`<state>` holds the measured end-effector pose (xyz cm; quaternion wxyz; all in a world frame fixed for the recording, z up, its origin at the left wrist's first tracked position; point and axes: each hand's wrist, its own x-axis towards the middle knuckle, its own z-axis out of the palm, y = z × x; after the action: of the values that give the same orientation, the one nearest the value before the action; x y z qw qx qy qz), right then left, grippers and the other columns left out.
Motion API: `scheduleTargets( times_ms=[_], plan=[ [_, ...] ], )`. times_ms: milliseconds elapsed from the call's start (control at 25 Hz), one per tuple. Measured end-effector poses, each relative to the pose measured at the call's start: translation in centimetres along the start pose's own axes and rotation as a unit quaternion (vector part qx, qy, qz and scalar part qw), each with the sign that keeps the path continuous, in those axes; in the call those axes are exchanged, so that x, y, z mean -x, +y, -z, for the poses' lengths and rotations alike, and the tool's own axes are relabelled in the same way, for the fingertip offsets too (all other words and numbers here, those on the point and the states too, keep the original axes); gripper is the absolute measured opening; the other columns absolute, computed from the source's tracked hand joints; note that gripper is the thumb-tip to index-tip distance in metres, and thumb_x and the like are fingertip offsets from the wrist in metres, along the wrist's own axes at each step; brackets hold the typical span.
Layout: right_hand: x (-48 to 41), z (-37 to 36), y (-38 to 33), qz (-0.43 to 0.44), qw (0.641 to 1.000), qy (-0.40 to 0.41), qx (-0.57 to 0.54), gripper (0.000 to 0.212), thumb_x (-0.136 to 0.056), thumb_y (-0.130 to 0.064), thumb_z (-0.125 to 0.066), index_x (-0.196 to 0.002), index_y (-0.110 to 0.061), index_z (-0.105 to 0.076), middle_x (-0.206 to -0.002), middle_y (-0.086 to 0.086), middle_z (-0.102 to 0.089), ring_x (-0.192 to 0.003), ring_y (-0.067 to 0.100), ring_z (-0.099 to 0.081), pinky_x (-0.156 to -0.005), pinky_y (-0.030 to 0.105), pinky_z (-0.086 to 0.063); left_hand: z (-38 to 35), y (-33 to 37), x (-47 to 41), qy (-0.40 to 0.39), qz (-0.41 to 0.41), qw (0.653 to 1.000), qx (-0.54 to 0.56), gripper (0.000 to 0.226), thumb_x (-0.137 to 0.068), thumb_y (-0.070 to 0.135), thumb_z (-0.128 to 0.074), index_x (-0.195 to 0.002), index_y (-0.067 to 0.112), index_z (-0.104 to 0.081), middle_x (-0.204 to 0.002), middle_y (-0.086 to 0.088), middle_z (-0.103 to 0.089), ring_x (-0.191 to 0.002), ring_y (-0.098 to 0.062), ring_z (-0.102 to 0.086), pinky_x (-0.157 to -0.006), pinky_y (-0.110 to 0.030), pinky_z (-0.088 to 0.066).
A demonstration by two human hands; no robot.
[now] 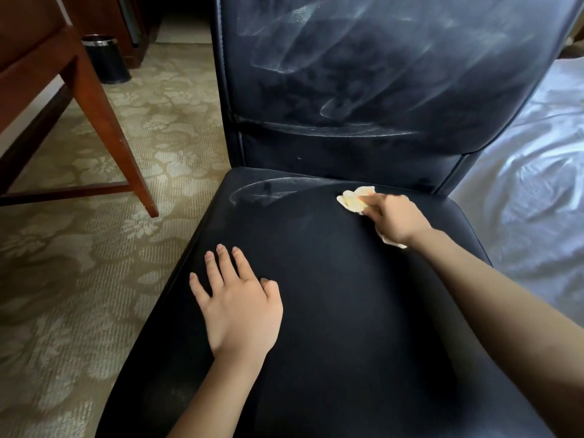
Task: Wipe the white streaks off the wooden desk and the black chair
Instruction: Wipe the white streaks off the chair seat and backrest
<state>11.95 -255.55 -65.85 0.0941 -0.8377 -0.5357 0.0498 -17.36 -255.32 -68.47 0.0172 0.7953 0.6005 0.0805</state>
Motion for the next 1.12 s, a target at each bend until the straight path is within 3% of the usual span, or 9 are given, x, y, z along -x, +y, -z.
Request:
scheduleTargets(
  times_ms=[240, 480, 800, 880, 1000, 1120],
  plan=[
    [-5.1, -0.4, -1.8, -0.093, 0.995, 0.036, 0.0, 0.026, -0.098, -0.034, -0.038, -0.111, -0.022, -0.057, -0.112, 0.011, -0.06, -0.1, 0.034, -0.054, -0.07, 0.032, -0.033, -0.1, -0.1, -0.3, 0.021, -0.011, 1.0, 0.021, 0.066, -0.079, 0.033, -0.028, -0.125, -0.006, -0.057, -0.131, -0.026, -0.054, -0.125, -0.04, -0.048, -0.099, -0.062, -0.035],
    [-7.6, -1.4, -7.0, 0.003, 1.0, 0.029, -0.006, 0.028, -0.096, -0.034, -0.041, -0.119, -0.029, -0.057, -0.112, 0.007, -0.063, -0.101, 0.032, -0.056, -0.071, 0.032, -0.036, -0.3, -0.1, -0.4, 0.024, -0.01, 0.999, 0.02, 0.065, -0.079, 0.032, -0.031, -0.124, -0.005, -0.058, -0.131, -0.024, -0.055, -0.125, -0.039, -0.049, -0.1, -0.061, -0.035],
    [-11.4, -3.2, -15.9, 0.075, 0.993, -0.03, -0.088, 0.021, -0.095, -0.032, -0.044, -0.102, -0.032, -0.064, -0.095, 0.003, -0.057, -0.082, 0.025, -0.055, -0.067, 0.028, -0.038, -0.4, -0.2, -0.5, 0.061, -0.008, 0.998, 0.02, 0.065, -0.077, 0.032, -0.033, -0.123, -0.004, -0.06, -0.13, -0.022, -0.057, -0.124, -0.037, -0.051, -0.101, -0.059, -0.035],
    [-11.8, -3.7, -17.0, 0.104, 0.988, -0.052, -0.101, 0.024, -0.095, -0.031, -0.046, -0.112, -0.035, -0.063, -0.108, -0.001, -0.056, -0.09, 0.024, -0.056, -0.072, 0.03, -0.044, -0.6, -0.3, -0.6, 0.068, -0.004, 0.998, 0.019, 0.065, -0.076, 0.033, -0.033, -0.124, -0.003, -0.06, -0.13, -0.021, -0.056, -0.125, -0.036, -0.05, -0.102, -0.057, -0.03],
    [-11.3, -4.4, -18.5, 0.182, 0.97, -0.086, -0.134, 0.031, -0.092, -0.03, -0.052, -0.122, -0.036, -0.06, -0.133, -0.005, -0.052, -0.117, 0.021, -0.051, -0.096, 0.034, -0.044, -0.5, -0.2, -0.6, 0.073, 0.003, 0.997, 0.019, 0.065, -0.076, 0.032, -0.033, -0.123, -0.003, -0.06, -0.13, -0.021, -0.057, -0.125, -0.036, -0.05, -0.102, -0.058, -0.032],
    [-9.2, -4.6, -21.0, 0.272, 0.944, -0.132, -0.134, 0.03, -0.089, -0.03, -0.057, -0.117, -0.03, -0.065, -0.134, -0.003, -0.053, -0.126, 0.019, -0.044, -0.105, 0.038, -0.037, -0.2, 0.0, -0.6, 0.074, 0.009, 0.997, 0.021, 0.064, -0.075, 0.032, -0.034, -0.121, -0.002, -0.062, -0.128, -0.02, -0.058, -0.123, -0.035, -0.052, -0.1, -0.059, -0.038]
  ],
)
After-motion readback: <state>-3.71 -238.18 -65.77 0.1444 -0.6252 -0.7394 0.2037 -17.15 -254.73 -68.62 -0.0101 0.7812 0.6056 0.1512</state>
